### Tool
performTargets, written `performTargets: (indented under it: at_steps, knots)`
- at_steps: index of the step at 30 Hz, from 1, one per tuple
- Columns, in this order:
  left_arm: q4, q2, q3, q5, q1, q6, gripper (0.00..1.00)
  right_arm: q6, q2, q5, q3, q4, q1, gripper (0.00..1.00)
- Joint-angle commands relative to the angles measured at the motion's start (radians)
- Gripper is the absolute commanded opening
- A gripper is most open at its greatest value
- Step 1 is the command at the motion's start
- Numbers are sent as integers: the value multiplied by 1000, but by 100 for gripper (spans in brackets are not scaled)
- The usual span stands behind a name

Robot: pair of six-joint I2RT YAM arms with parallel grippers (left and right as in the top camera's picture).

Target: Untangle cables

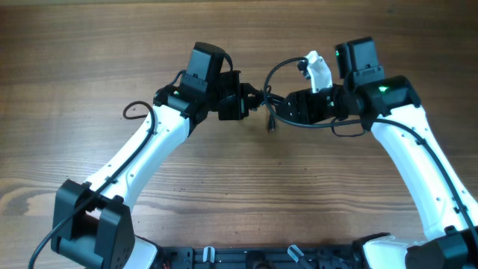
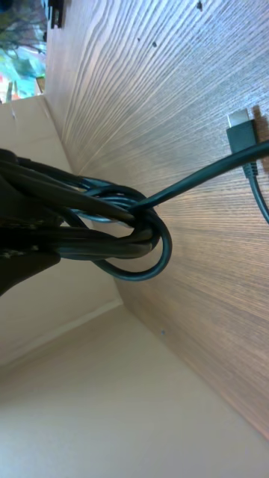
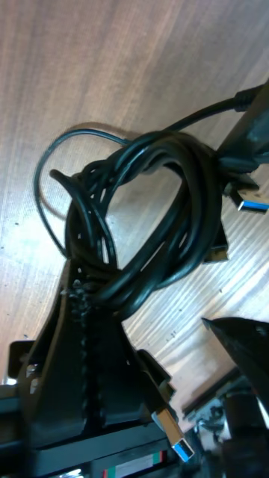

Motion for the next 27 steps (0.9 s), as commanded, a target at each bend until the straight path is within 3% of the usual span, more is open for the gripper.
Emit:
performTargets:
  at_steps: [1, 6, 10, 14, 19, 27]
  knots:
    - [6, -34, 24, 5, 5, -15, 4, 25, 7, 85, 19, 18, 47, 56]
    - [6, -34, 24, 5, 5, -15, 4, 208, 58, 272, 19, 8, 114, 52]
    - [6, -34, 24, 5, 5, -15, 4, 459, 93, 426, 19, 15, 129, 52]
    - [6, -34, 24, 5, 5, -14, 4, 496, 138, 446, 19, 47, 129, 42]
    - [6, -34, 24, 5, 5, -13, 4, 505, 145, 488, 19, 16, 121, 14]
    - [6, -34, 24, 13, 5, 60, 4, 514, 145, 480, 19, 32, 29, 5]
